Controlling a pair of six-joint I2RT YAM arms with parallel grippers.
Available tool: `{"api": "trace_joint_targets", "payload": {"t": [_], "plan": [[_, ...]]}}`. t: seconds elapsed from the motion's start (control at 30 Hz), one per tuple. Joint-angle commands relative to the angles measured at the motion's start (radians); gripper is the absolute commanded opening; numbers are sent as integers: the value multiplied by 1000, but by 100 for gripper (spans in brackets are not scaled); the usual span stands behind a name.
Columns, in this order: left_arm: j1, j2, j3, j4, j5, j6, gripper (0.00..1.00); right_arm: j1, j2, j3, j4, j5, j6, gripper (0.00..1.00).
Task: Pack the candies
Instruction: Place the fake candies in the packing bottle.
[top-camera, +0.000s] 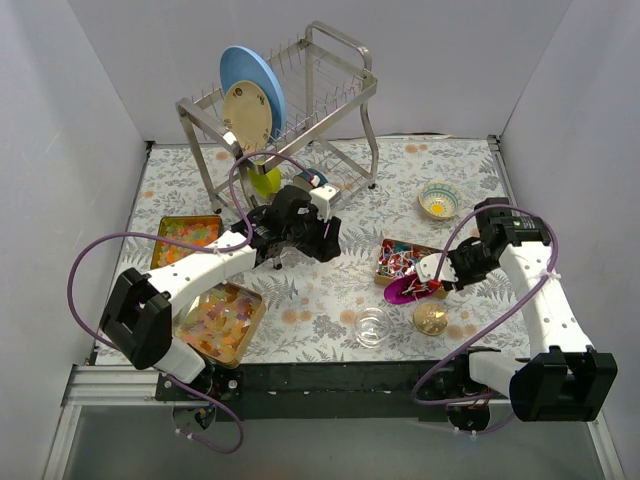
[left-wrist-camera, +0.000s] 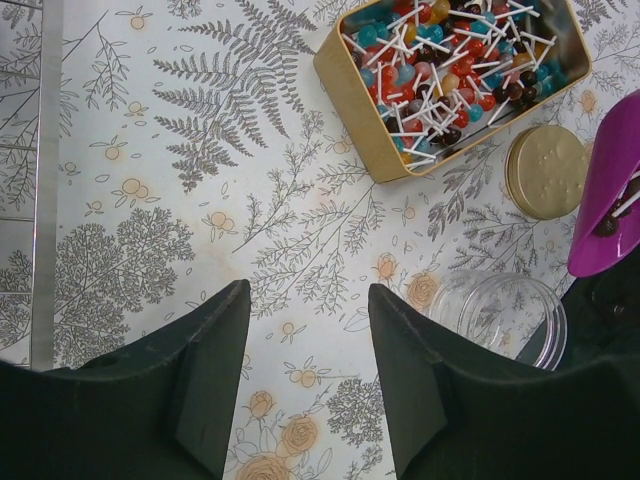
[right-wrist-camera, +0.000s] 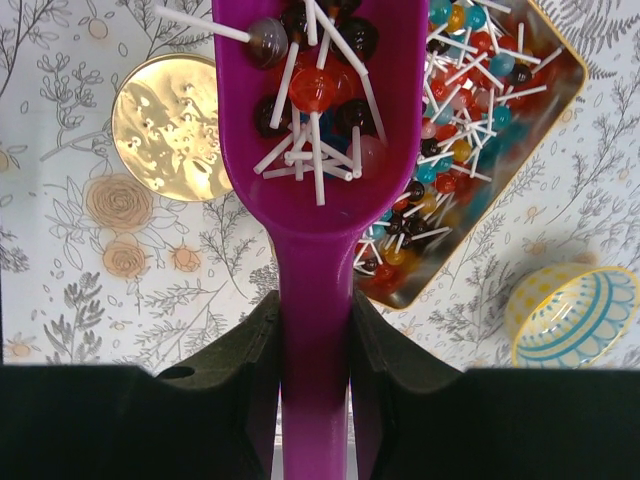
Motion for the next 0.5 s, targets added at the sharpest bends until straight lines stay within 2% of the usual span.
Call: {"api": "trace_joint_targets", "payload": {"t": [0.0, 0.47], "plan": [[4, -26, -18, 32, 13, 17, 50, 43, -2, 28, -21, 54, -111, 1], [10, -41, -46, 55, 2, 26, 51, 259, -1, 60, -18, 143, -29, 1]]}}
